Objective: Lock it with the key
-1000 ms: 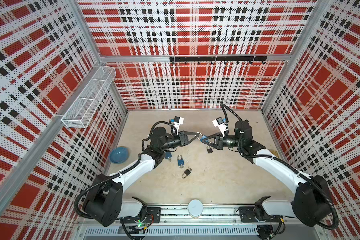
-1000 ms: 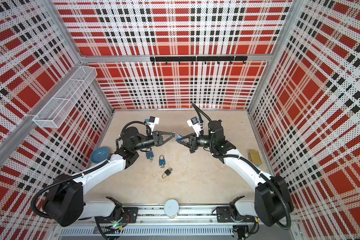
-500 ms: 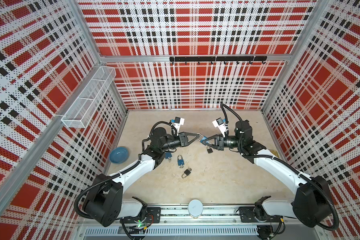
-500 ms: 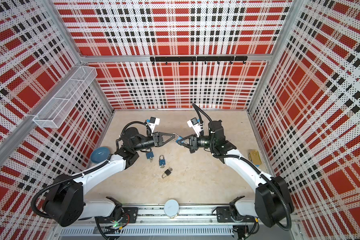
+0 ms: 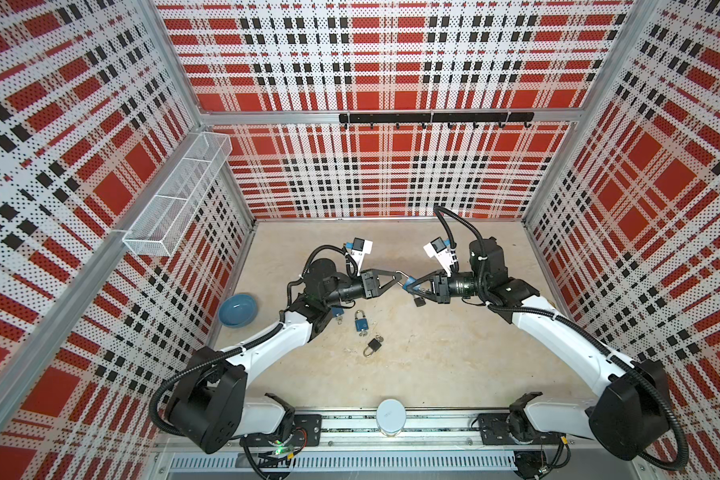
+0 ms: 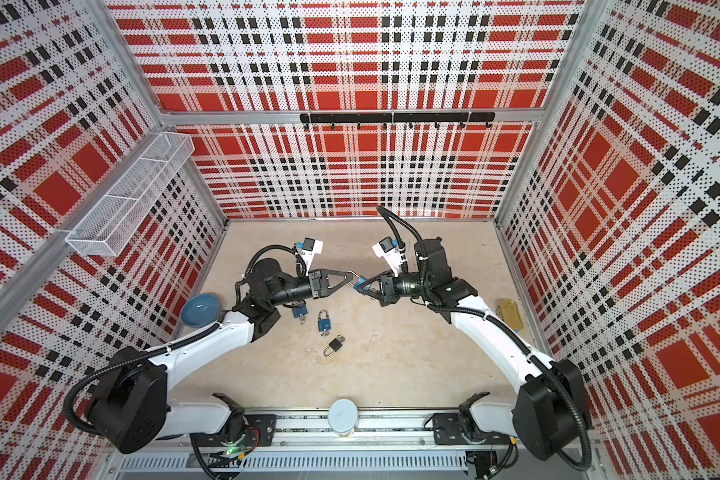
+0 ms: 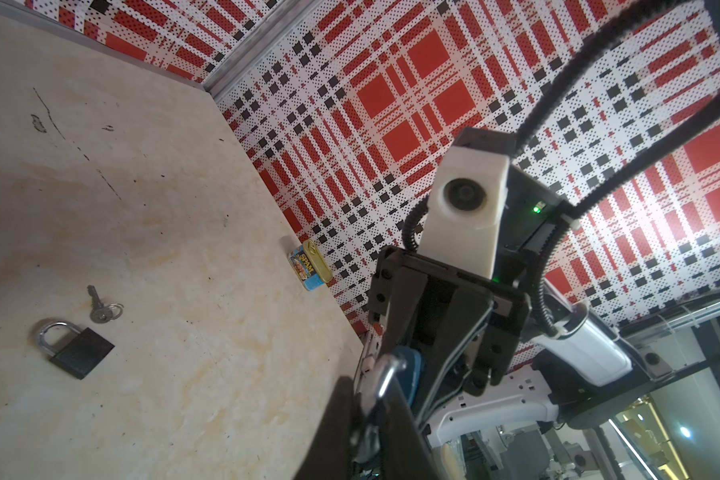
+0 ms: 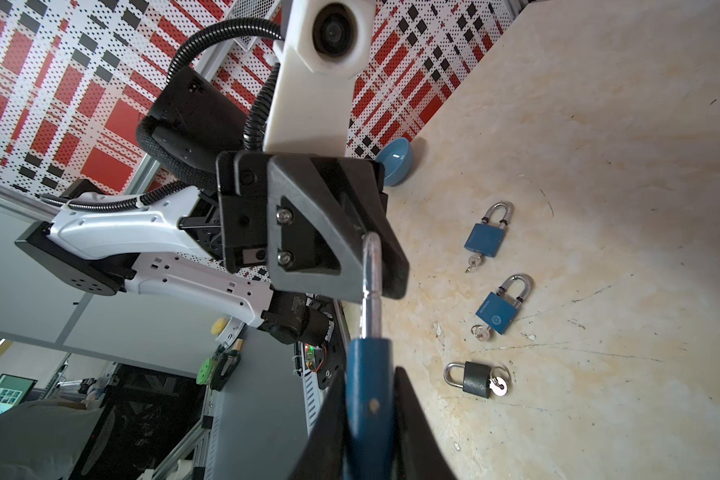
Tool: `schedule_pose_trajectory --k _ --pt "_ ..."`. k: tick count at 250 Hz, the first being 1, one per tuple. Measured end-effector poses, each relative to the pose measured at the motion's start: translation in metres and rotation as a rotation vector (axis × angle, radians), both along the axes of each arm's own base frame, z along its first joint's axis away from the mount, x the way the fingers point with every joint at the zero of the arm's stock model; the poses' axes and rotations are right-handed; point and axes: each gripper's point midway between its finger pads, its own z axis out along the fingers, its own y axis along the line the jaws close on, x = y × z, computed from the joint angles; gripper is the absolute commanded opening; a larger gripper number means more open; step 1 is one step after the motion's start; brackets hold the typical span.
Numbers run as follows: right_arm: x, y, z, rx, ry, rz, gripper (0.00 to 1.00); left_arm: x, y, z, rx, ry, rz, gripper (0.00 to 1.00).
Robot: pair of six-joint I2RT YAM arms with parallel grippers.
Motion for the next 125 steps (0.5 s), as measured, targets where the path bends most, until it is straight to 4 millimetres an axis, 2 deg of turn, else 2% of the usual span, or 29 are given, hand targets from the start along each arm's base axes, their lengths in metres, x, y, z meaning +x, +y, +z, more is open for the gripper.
schedule_pose_trajectory --k 60,103,116,125 --pt "-0.011 -0.001 0.006 -0.013 -0.033 0.026 0.00 0.004 0.006 -0.002 0.009 0.007 0.014 0.26" --pt "-0.014 -0.002 0.002 -0.027 -0.023 0.030 0.00 0.007 0.016 0.006 -0.004 -0.003 0.031 0.44" --pt "-0.014 -0.002 0.001 -0.031 -0.019 0.031 0.00 0.008 0.021 0.013 -0.019 -0.013 0.034 0.53" --pt "-0.015 -0.003 0.000 -0.033 -0.015 0.032 0.00 0.008 0.023 0.018 -0.031 -0.022 0.037 0.55"
